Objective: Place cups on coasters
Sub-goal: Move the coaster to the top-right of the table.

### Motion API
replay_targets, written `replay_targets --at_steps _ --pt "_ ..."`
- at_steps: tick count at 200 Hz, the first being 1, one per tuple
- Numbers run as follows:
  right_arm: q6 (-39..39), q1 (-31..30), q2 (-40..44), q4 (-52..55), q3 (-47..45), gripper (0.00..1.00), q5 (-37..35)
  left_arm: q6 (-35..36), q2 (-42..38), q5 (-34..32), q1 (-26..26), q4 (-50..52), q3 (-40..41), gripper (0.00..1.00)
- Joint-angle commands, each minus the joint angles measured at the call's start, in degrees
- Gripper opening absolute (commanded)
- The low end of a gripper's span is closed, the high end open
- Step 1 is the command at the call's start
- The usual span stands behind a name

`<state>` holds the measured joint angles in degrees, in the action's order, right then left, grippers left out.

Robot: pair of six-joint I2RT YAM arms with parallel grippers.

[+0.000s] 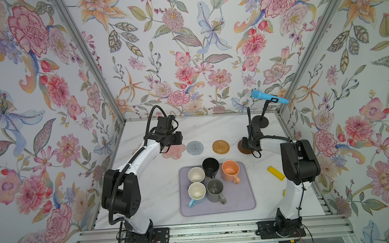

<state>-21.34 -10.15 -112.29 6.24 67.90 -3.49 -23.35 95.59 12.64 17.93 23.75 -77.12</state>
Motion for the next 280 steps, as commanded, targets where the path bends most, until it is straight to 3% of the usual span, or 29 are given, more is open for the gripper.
replay_targets --at_steps 1,109,145,178,235,280 --pt "-1.1 -1.2 -3.2 1.1 1.9 0.23 1.7 0.6 0.5 -1.4 -0.7 1.7 -1.3 0.4" --pt "0.3 -1.3 0.5 2.9 0.1 0.24 -1.1 0.6 -0.5 -1.7 -0.7 1.9 -1.3 0.4" --pt "0.0 -1.4 2.4 3.5 1.8 0.37 -0.7 0.3 -2.0 -2.0 -0.8 2.1 -0.5 0.41" --pt "0.5 -2.2 6.9 2.8 2.6 0.42 -0.3 0.5 -3.8 -2.8 -0.7 3.1 0.2 0.43" --pt "2.5 -2.8 19.8 3.2 -0.4 0.71 0.6 2.0 -10.8 -6.2 0.5 6.0 4.3 0.56" --pt "5.5 -4.2 28.7 7.4 -3.7 0.76 -1.3 2.7 -17.2 -9.1 1.8 9.6 9.4 0.69"
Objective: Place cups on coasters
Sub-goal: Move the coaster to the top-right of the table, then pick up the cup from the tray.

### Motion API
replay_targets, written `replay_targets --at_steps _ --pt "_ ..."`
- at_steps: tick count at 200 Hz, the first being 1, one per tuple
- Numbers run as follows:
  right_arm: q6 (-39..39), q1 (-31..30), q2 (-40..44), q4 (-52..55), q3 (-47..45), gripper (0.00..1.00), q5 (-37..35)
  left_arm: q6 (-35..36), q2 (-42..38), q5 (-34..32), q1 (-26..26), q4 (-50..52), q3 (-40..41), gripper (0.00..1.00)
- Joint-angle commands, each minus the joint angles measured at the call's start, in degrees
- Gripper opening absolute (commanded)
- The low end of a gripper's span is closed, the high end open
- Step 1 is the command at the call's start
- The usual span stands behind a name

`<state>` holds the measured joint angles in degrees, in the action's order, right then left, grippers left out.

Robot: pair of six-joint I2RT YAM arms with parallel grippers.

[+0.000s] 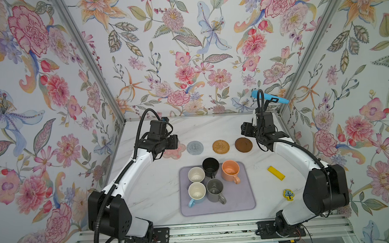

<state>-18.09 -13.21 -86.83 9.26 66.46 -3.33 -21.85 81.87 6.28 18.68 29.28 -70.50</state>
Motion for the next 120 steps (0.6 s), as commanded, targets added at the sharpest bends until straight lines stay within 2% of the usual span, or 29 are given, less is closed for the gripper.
replay_targets --at_steps 1,64,87,120 --pt "2.4 -1.3 3.4 4.5 -2.3 0.76 -1.6 1.2 -3.7 -2.8 1.1 4.1 2.9 0.69" --pt "4.0 -3.9 14.1 7.5 -6.5 0.92 -3.7 0.0 -14.4 -5.1 3.1 7.1 11.9 0.81" --pt "3.3 -4.5 16.4 9.4 -7.3 0.94 -2.9 -1.5 -17.6 -5.5 3.1 6.1 14.8 0.87" --pt "3.7 -6.4 18.4 12.7 -7.6 0.94 -4.3 -1.9 -21.1 -6.1 3.2 4.0 17.4 0.89"
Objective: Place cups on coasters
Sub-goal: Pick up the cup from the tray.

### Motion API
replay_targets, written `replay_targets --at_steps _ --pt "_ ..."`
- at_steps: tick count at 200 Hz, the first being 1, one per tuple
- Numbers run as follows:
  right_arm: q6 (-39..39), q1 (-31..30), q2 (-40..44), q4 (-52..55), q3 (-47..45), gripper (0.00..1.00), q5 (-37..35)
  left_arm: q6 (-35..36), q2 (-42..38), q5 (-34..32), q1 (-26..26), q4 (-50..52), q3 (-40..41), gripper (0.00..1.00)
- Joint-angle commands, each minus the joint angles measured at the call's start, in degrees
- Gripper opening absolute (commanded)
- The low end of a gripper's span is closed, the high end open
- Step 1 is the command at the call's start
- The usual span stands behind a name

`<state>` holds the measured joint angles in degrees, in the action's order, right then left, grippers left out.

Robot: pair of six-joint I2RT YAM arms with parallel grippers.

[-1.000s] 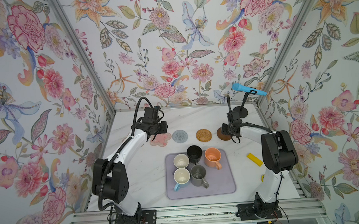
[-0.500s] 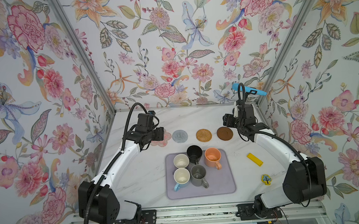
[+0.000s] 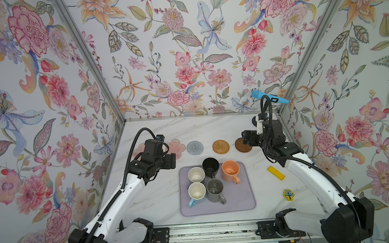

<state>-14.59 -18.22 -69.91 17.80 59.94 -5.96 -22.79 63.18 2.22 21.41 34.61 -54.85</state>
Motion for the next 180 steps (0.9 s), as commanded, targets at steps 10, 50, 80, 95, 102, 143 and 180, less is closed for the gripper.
replay_targets --at_steps 10,50,80,95,102,143,180 --pt "0.3 -2.1 1.8 5.3 -1.2 0.94 -2.3 -0.7 -2.9 -2.2 0.6 -0.8 1.5 0.9" --pt "0.0 -4.3 5.7 7.1 -3.5 0.95 -3.9 0.6 -5.4 0.5 0.9 3.3 1.2 0.94" --pt "-0.2 -4.8 8.7 8.7 -5.4 0.95 -3.8 -0.1 -7.1 2.0 3.0 6.7 2.5 0.95" --pt "-0.3 -5.0 10.3 9.0 -6.4 0.95 -3.5 -0.9 -7.8 1.5 3.9 9.5 2.6 0.95" --pt "-0.4 -5.0 10.9 9.0 -6.8 0.95 -3.3 -1.2 -8.0 1.2 4.2 10.7 2.6 0.95" --pt "0.0 -5.1 13.3 9.7 -7.5 0.96 -3.4 -0.2 -12.5 3.4 6.5 15.0 2.6 0.94" --pt "-0.5 -5.1 12.8 9.7 -6.6 0.96 -2.6 -1.3 -15.8 6.2 9.4 17.5 3.9 0.94"
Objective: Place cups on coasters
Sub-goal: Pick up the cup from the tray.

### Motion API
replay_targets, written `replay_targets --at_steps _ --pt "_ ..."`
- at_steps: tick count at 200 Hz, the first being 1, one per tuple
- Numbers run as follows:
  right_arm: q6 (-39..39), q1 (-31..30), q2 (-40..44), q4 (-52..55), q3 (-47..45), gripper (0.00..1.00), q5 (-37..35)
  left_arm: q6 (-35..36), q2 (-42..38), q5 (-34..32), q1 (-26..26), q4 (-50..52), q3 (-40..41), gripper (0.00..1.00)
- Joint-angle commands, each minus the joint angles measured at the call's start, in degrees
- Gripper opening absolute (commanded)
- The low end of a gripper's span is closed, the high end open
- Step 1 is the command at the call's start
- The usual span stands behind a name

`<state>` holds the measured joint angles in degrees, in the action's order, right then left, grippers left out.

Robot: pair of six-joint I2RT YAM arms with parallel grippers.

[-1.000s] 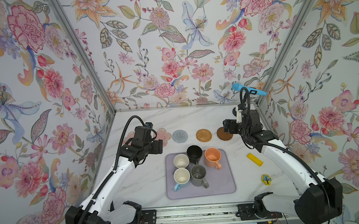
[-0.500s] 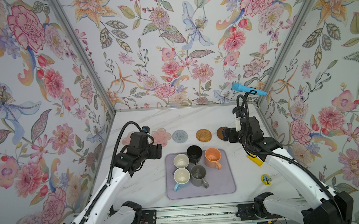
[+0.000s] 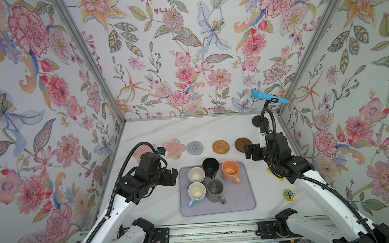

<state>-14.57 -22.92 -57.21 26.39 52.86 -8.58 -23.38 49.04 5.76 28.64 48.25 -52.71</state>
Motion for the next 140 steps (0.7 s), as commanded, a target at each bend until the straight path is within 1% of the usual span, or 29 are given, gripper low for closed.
replay_targets --at_steps 1,52,69,103,140 --pt "-0.5 -0.4 0.0 1.1 0.5 0.96 0.0 -0.9 -1.7 2.7 2.3 3.8 1.8 0.94" --pt "-2.4 -0.8 -1.0 1.0 1.0 0.96 0.3 -2.9 -4.6 2.8 8.5 3.4 4.7 0.93" --pt "-2.6 -1.0 -1.1 1.0 0.9 0.96 0.1 -3.1 -4.5 2.8 11.2 3.8 4.9 0.9" --pt "-3.2 -1.1 -1.2 1.0 0.9 0.96 0.4 -3.1 -3.1 2.8 16.1 6.1 4.1 0.9" --pt "-4.0 -1.0 -2.0 1.1 0.8 0.96 -0.1 -2.6 0.0 -1.9 19.1 10.0 2.9 0.89"
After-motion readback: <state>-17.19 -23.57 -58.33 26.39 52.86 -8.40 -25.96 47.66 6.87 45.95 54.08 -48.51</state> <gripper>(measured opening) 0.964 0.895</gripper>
